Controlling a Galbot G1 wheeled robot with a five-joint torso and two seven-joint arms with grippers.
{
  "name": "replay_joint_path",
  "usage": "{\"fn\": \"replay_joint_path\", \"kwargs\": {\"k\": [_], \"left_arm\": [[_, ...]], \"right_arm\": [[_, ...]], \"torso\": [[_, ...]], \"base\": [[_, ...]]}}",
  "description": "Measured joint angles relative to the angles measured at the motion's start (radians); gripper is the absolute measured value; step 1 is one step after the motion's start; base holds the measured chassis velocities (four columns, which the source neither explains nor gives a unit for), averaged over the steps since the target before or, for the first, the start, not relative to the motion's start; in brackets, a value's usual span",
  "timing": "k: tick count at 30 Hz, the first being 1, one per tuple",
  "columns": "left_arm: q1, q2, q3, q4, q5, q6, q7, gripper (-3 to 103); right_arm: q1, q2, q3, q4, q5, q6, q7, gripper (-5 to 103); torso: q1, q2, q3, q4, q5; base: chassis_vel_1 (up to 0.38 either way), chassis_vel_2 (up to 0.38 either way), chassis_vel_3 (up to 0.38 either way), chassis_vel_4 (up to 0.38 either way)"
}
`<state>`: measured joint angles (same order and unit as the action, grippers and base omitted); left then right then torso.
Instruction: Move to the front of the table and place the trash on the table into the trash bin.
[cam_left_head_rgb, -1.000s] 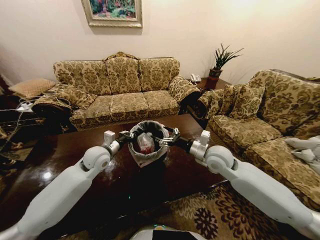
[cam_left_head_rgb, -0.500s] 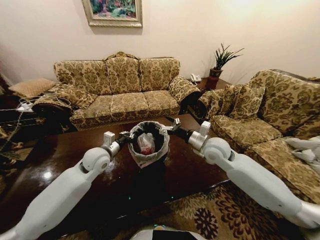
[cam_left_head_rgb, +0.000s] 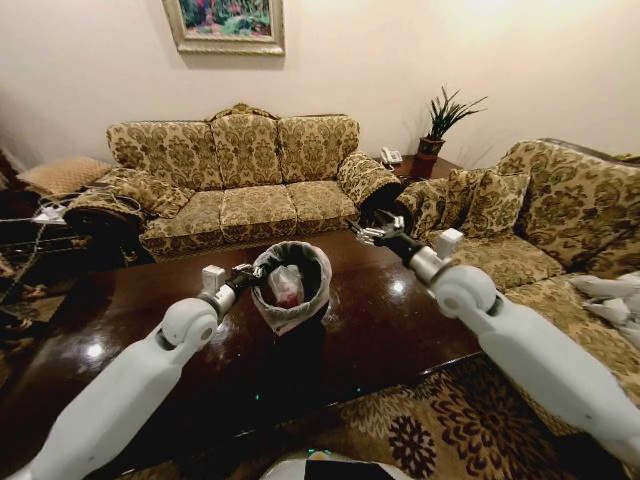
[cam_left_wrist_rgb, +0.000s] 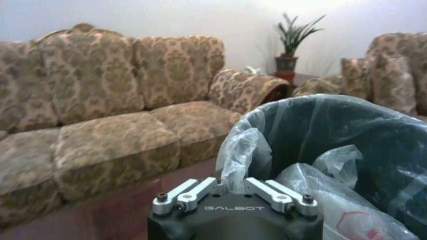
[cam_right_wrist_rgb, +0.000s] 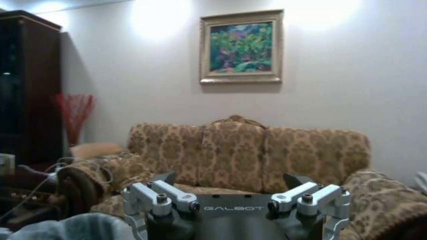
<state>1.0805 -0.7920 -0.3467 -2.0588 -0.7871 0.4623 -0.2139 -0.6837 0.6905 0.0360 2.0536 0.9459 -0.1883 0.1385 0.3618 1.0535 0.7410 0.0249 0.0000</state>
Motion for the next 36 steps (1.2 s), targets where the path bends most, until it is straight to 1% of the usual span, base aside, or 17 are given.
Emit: {"fn": "replay_joint_path", "kwargs": {"k": [1, 2, 3, 6, 7, 8, 9, 10, 11, 13, 14, 16, 18, 25, 27, 32, 36], "left_arm": [[0.029, -0.003, -0.034, -0.009, 0.001, 0.003, 0.002, 3], [0.040, -0.003, -0.054, -0.018, 0.002, 0.004, 0.006, 3], [0.040, -0.003, -0.054, -0.018, 0.002, 0.004, 0.006, 3], [0.064, -0.002, -0.119, -0.060, 0.002, 0.026, 0.008, 3], [0.064, -0.002, -0.119, -0.060, 0.002, 0.026, 0.008, 3], [0.070, 0.000, -0.140, -0.071, 0.003, 0.035, 0.003, 3], [0.078, 0.003, -0.163, -0.078, 0.002, 0.042, -0.002, 3], [0.086, 0.006, -0.185, -0.084, 0.001, 0.046, -0.007, 3], [0.086, 0.006, -0.185, -0.084, 0.001, 0.046, -0.007, 3], [0.097, 0.009, -0.213, -0.094, -0.008, 0.047, -0.010, 3], [0.106, 0.012, -0.231, -0.102, -0.026, 0.047, -0.014, 3], [0.107, 0.013, -0.233, -0.103, -0.031, 0.048, -0.015, 3], [0.111, 0.013, -0.234, -0.104, -0.041, 0.048, -0.018, 3], [0.118, -0.002, -0.224, -0.115, -0.039, 0.047, -0.022, 3], [0.124, -0.014, -0.214, -0.130, -0.037, 0.046, -0.044, 3], [0.150, -0.028, -0.213, -0.151, -0.024, 0.046, -0.057, 3], [0.191, -0.048, -0.246, -0.183, -0.016, 0.046, -0.061, 3]], "right_arm": [[-0.059, 0.007, 0.047, 0.031, -0.014, -0.012, 0.020, 100], [-0.101, 0.012, 0.082, 0.048, -0.028, -0.021, 0.027, 100], [-0.101, 0.012, 0.082, 0.048, -0.028, -0.021, 0.027, 100], [-0.229, 0.021, 0.184, 0.098, -0.089, -0.053, 0.034, 100], [-0.229, 0.021, 0.184, 0.098, -0.089, -0.053, 0.034, 100], [-0.268, 0.023, 0.212, 0.115, -0.111, -0.062, 0.039, 100], [-0.314, 0.026, 0.250, 0.138, -0.135, -0.071, 0.042, 100], [-0.365, 0.033, 0.293, 0.162, -0.158, -0.075, 0.042, 100], [-0.365, 0.033, 0.293, 0.162, -0.158, -0.075, 0.042, 100], [-0.438, 0.050, 0.351, 0.197, -0.194, -0.076, 0.037, 100], [-0.519, 0.074, 0.402, 0.237, -0.227, -0.076, 0.029, 100], [-0.551, 0.084, 0.420, 0.252, -0.237, -0.076, 0.027, 100], [-0.659, 0.121, 0.474, 0.300, -0.277, -0.076, 0.021, 100], [-0.748, 0.138, 0.522, 0.349, -0.303, -0.072, 0.017, 100], [-0.766, 0.132, 0.531, 0.362, -0.303, -0.069, 0.017, 100], [-0.777, 0.131, 0.531, 0.368, -0.303, -0.064, 0.017, 100], [-0.788, 0.131, 0.512, 0.372, -0.312, -0.059, 0.014, 100]], "torso": [[0.000, 0.000, 0.000, 0.0000, 0.0001], [0.000, 0.000, 0.000, 0.0006, 0.0000], [0.000, 0.000, 0.000, 0.0006, 0.0000], [0.000, 0.000, 0.000, -0.0002, -0.0002], [0.000, 0.000, 0.000, -0.0002, -0.0002], [0.000, 0.000, 0.000, -0.0004, 0.0001], [0.000, 0.000, 0.000, -0.0003, 0.0006], [0.000, 0.000, 0.000, -0.0004, 0.0001], [0.000, 0.000, 0.000, -0.0004, 0.0001], [0.000, 0.000, 0.000, -0.0001, 0.0000], [0.000, 0.000, 0.000, 0.0000, 0.0003], [0.000, 0.000, 0.000, 0.0000, -0.0001], [0.000, 0.000, 0.000, -0.0003, -0.0001], [0.000, 0.000, 0.000, -0.0002, -0.0002], [0.000, 0.000, 0.000, -0.0002, 0.0002], [-0.001, 0.000, 0.000, 0.0000, -0.0002], [-0.001, 0.000, 0.000, -0.0001, 0.0003]], "base": [[0.000, 0.000, 0.000, 0.000], [0.000, 0.000, 0.000, 0.000], [0.000, 0.000, 0.000, 0.000], [0.000, 0.000, 0.000, 0.000], [0.000, 0.000, 0.000, 0.000], [0.000, 0.000, 0.000, 0.000], [0.000, 0.000, 0.000, 0.000], [0.000, 0.000, 0.000, 0.000], [0.000, 0.000, 0.000, 0.000], [0.000, 0.000, 0.000, 0.000], [0.000, 0.000, 0.000, 0.000], [0.000, 0.000, 0.000, 0.000], [0.000, 0.000, 0.000, 0.000], [0.073, -0.079, -0.088, 0.087], [0.171, -0.155, -0.160, 0.185], [0.176, -0.149, -0.175, 0.170], [0.117, -0.098, -0.115, 0.112]]}}
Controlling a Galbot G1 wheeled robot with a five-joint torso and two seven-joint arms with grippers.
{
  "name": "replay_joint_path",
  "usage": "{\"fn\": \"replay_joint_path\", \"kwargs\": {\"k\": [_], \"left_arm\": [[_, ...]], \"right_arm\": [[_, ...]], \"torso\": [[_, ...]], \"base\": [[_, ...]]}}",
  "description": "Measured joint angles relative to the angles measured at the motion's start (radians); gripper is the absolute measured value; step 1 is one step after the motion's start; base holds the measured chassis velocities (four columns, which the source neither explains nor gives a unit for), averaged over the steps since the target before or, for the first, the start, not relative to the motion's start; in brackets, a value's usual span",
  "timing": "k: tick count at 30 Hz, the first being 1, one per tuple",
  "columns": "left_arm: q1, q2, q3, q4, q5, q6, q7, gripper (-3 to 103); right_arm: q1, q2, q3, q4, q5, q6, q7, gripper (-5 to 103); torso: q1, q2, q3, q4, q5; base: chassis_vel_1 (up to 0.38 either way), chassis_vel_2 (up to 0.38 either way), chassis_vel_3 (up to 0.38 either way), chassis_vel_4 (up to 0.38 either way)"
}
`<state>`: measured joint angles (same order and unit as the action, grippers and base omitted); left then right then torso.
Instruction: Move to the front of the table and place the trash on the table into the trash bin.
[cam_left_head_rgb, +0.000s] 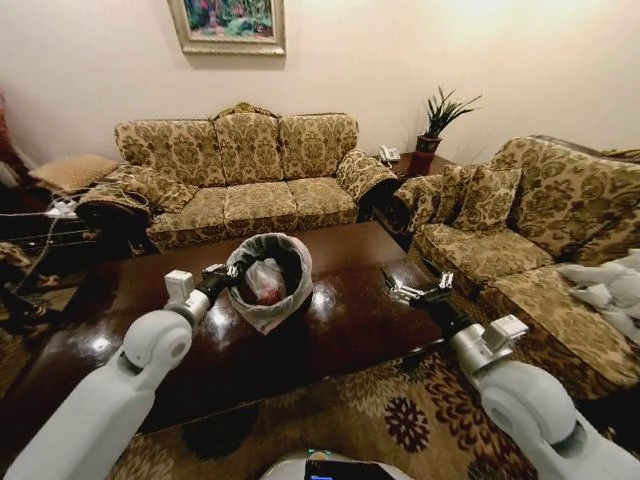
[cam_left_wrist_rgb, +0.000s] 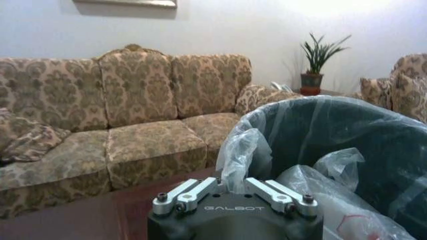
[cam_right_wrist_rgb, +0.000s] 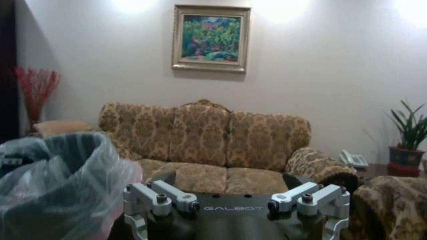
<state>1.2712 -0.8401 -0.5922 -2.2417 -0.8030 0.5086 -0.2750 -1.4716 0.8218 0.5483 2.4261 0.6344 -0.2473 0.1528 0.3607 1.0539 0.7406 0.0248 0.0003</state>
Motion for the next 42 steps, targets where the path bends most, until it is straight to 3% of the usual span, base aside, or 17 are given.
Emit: {"fn": "replay_joint_path", "kwargs": {"k": [12, 24, 30, 42], "left_arm": [[0.112, -0.044, -0.112, -0.048, 0.053, -0.030, 0.040, 3], [0.094, -0.034, -0.079, -0.070, 0.046, -0.024, 0.039, 3], [0.100, -0.047, -0.067, -0.078, 0.060, -0.021, 0.038, 3], [0.105, -0.051, -0.073, -0.073, 0.067, -0.036, 0.038, 3]], "right_arm": [[0.002, -0.015, -0.042, -0.003, -0.007, 0.011, -0.010, 100], [0.006, -0.010, -0.031, -0.004, -0.006, 0.020, -0.014, 100], [0.013, -0.001, -0.032, -0.028, -0.009, 0.046, -0.078, 100], [0.017, 0.009, -0.043, -0.039, -0.015, 0.058, -0.088, 100]], "torso": [[0.001, -0.001, 0.001, 0.0004, -0.0004], [0.001, 0.000, 0.001, -0.0002, -0.0001], [0.001, 0.000, 0.000, -0.0002, -0.0002], [0.001, 0.000, 0.000, -0.0001, -0.0001]], "base": [[0.017, 0.016, 0.016, 0.015], [0.009, 0.006, 0.006, 0.005], [0.000, 0.000, 0.000, 0.000], [0.011, 0.043, 0.003, -0.023]]}}
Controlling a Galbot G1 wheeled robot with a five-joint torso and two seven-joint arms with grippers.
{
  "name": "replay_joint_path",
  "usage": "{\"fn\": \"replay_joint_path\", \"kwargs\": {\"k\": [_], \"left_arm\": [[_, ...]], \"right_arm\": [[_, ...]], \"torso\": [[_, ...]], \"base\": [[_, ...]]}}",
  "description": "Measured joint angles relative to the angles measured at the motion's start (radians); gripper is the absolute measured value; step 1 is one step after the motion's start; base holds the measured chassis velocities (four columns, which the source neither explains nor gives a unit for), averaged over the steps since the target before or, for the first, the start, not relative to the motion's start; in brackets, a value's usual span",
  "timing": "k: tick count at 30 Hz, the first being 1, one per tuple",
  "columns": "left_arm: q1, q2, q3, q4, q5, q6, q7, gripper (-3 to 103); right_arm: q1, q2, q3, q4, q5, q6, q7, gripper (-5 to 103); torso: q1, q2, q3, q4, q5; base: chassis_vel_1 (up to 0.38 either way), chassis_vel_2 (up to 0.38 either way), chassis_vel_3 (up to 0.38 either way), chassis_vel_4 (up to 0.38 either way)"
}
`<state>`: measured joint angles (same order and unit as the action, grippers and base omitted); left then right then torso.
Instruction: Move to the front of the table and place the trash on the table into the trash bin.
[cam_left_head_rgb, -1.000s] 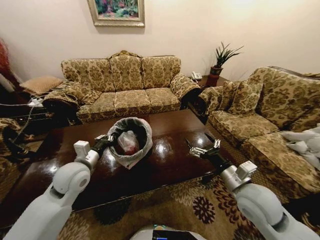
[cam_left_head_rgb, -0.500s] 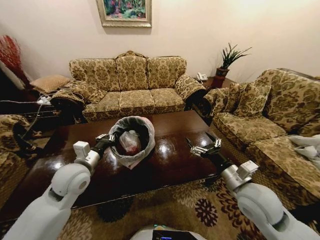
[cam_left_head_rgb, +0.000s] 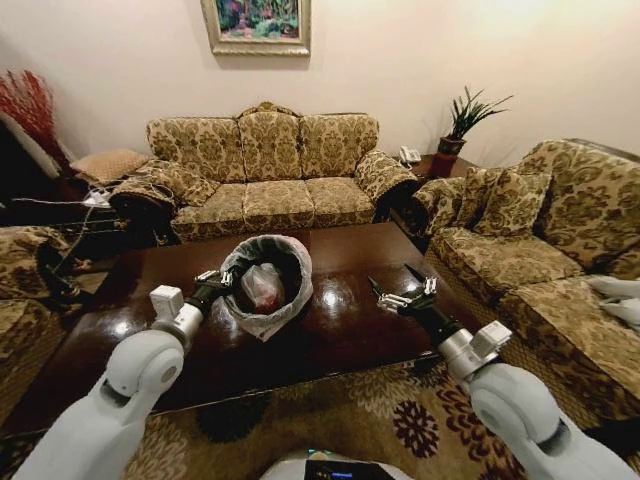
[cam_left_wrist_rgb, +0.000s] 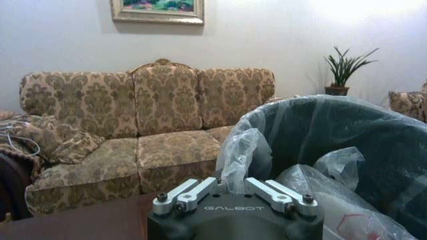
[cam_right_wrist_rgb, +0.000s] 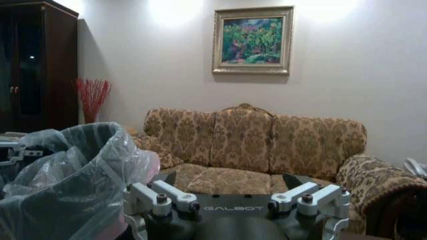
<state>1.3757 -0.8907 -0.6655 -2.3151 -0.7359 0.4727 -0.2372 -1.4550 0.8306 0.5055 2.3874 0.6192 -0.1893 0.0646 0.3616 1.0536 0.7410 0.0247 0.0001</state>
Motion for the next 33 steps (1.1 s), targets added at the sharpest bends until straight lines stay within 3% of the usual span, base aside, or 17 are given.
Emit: {"fn": "replay_joint_path", "kwargs": {"k": [17, 31, 33], "left_arm": [[-0.008, 0.001, 0.003, 0.006, -0.002, 0.006, 0.016, 3], [-0.029, 0.007, 0.029, 0.035, 0.002, 0.005, 0.016, 3], [-0.029, 0.008, 0.035, 0.043, 0.013, -0.015, 0.015, 3]], "right_arm": [[-0.006, 0.017, -0.010, -0.011, -0.017, 0.005, -0.019, 100], [0.003, 0.021, -0.018, -0.035, -0.043, 0.007, -0.018, 100], [0.011, 0.022, -0.020, -0.044, -0.059, 0.005, -0.020, 100]], "torso": [[0.000, 0.000, 0.000, 0.0002, -0.0001], [-0.008, -0.017, -0.009, -0.0001, 0.0000], [-0.009, -0.020, -0.011, 0.0003, -0.0003]], "base": [[0.061, 0.188, -0.040, -0.183], [0.043, 0.049, 0.033, 0.039], [0.082, 0.083, 0.078, 0.077]]}}
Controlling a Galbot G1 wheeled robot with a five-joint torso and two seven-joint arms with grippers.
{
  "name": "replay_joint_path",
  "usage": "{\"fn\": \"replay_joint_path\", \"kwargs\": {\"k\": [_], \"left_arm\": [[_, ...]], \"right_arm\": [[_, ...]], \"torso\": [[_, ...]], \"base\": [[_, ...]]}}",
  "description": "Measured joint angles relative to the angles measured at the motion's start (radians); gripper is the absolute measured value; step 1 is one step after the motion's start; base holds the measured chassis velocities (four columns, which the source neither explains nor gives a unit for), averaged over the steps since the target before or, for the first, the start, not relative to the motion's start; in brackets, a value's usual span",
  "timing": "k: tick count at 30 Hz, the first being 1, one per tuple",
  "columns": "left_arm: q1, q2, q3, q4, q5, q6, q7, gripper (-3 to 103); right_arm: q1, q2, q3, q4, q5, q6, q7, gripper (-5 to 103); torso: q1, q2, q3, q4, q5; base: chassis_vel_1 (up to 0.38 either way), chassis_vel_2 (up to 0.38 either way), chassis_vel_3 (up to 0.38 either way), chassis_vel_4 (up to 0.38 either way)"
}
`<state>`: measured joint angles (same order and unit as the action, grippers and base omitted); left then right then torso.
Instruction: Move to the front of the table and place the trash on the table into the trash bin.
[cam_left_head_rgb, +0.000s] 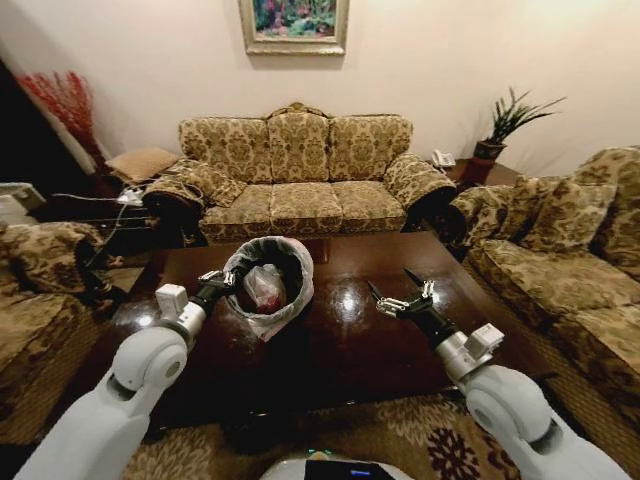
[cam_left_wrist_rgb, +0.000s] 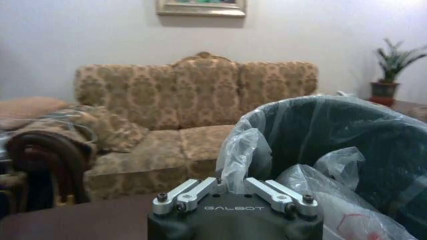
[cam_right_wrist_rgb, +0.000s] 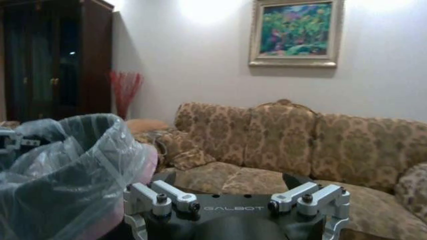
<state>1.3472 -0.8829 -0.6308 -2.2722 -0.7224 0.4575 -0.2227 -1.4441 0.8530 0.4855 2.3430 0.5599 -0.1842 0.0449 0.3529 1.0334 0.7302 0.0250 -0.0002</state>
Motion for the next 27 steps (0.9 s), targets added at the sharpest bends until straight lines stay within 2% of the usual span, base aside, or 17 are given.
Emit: {"fn": "replay_joint_path", "kwargs": {"k": [5, 10, 16, 27], "left_arm": [[-0.003, 0.001, 0.009, 0.005, 0.005, -0.008, -0.010, 3], [-0.007, 0.002, 0.016, 0.010, 0.005, -0.010, -0.011, 3], [-0.009, 0.008, 0.017, 0.012, 0.002, -0.010, -0.010, 3], [-0.018, 0.021, 0.015, 0.022, -0.005, -0.010, -0.010, 3]], "right_arm": [[0.002, 0.008, -0.002, -0.016, -0.012, -0.006, 0.007, 100], [0.001, 0.016, -0.009, -0.023, -0.028, -0.011, 0.018, 100], [0.008, 0.019, -0.020, -0.030, -0.032, -0.012, 0.019, 100], [0.035, 0.014, -0.052, -0.055, -0.037, -0.012, 0.019, 100]], "torso": [[0.000, -0.001, -0.001, 0.0007, 0.0000], [-0.001, -0.001, -0.001, -0.0005, 0.0002], [-0.001, -0.001, -0.001, -0.0005, 0.0004], [0.000, 0.000, 0.000, -0.0001, -0.0002]], "base": [[0.083, 0.079, 0.063, 0.071], [0.000, 0.000, 0.000, 0.000], [0.042, 0.032, -0.044, -0.028], [0.201, 0.212, -0.183, -0.196]]}}
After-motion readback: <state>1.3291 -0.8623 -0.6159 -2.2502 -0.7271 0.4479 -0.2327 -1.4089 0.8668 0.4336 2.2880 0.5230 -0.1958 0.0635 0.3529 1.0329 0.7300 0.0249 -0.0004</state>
